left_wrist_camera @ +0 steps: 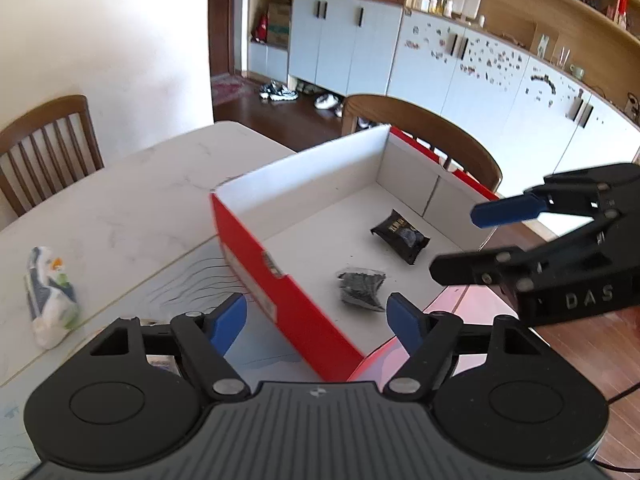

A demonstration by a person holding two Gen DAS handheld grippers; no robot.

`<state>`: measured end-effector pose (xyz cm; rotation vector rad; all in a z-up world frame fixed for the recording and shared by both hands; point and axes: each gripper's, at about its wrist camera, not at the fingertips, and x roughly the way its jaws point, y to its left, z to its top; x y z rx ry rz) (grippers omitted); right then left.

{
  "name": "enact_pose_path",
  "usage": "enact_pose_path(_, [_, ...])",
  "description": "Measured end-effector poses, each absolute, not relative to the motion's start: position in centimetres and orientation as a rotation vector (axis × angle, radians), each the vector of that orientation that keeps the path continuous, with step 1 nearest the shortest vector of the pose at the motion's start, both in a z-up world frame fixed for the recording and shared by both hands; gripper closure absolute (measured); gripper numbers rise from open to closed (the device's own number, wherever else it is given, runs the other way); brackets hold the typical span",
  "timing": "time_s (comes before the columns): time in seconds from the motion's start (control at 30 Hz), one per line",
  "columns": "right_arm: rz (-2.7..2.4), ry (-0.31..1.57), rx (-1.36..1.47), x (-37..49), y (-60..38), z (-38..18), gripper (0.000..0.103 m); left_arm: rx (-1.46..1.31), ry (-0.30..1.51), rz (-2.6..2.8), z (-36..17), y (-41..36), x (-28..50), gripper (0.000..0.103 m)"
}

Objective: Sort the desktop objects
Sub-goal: 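Withdraw both tools from the box back over the table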

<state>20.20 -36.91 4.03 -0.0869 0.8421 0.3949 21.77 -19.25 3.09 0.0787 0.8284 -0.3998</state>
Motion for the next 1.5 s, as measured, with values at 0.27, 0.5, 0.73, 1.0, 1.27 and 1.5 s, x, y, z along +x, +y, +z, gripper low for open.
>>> enact_pose_path(0.27, [0.420,0.776,-0.066,16.4,-34.4,5.0,0.025,0.072,0.792,-0.379,3.7,-15.3,18.8,0.021])
enact_pose_path(0.5, [0.419,0.737,-0.051,13.8,-31.8,4.7,0.022,0.041,0.775,-0.362,3.4,-12.0,16.4,0.017])
enact_pose_path(0.73, [0.401,0.733,-0.038,12.6,-29.6,3.7,0.020,0.031,0.733,-0.355,2.9,-9.3,14.2,0.000])
enact_pose_path(1.0, [0.359,0.749,-0.053,11.7,-26.9,1.4,0.019,0.000,0.690,-0.352,1.9,-5.9,12.3,0.000])
enact_pose_path(1.27, [0.309,0.764,-0.039,11.4,-25.4,-0.5,0.019,0.021,0.671,-0.329,-0.1,-2.6,10.9,0.000])
enact_pose_path(1.5, [0.278,0.769,-0.055,11.3,-23.7,-2.1,0.020,0.041,0.658,-0.313,-2.0,0.1,10.4,0.000])
